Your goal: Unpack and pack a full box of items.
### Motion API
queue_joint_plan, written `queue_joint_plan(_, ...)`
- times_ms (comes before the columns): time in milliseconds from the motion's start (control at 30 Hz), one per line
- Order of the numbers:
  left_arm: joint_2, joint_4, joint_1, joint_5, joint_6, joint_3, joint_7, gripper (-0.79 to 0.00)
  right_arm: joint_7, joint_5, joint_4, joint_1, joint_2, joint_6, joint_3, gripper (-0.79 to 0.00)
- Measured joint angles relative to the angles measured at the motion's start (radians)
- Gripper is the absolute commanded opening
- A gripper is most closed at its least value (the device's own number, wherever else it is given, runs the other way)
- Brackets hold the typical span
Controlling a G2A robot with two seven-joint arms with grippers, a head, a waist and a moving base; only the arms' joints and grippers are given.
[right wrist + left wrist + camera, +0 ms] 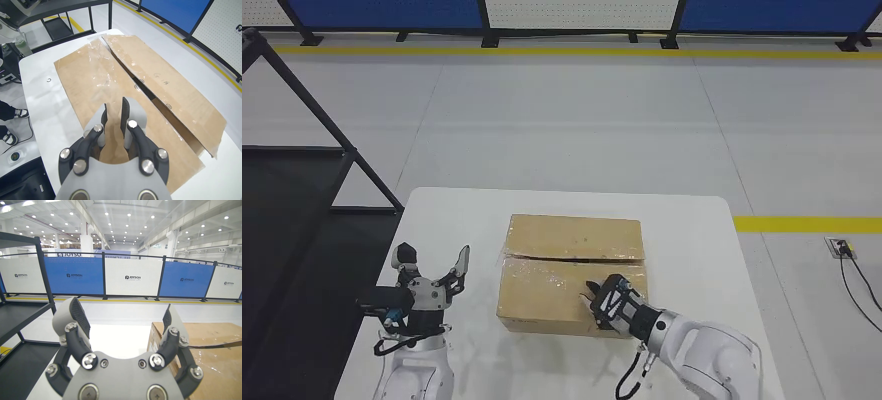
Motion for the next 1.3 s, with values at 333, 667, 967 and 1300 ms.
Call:
queue_joint_plan(333, 0.0, 0.001, -0.004, 0.002, -0.003, 0.002, -0.003, 0.0, -0.018, 0.117, 0.014, 0.001, 0.015, -0.064, 0.028, -0.619)
queue_joint_plan(667, -0.001, 0.004, -0.007, 0.003, -0.002, 0.006, -0.004, 0.0, 0.024, 0.293, 0.063, 0.029, 0.031, -0.121, 0.043, -0.585)
queue_joint_plan(967, -0.001, 0.012, -0.015, 0.004, -0.004, 0.008, -0.006, 0.0, 0.114, 0.499, 0.127, 0.082, 0.044, -0.115, 0.032, -0.597)
queue_joint_plan(1300, -0.001, 0.021, -0.022, -0.003, -0.004, 0.003, -0.003, 0.0, 0.185, 0.615, 0.134, 0.101, 0.056, -0.006, 0.025, -0.785)
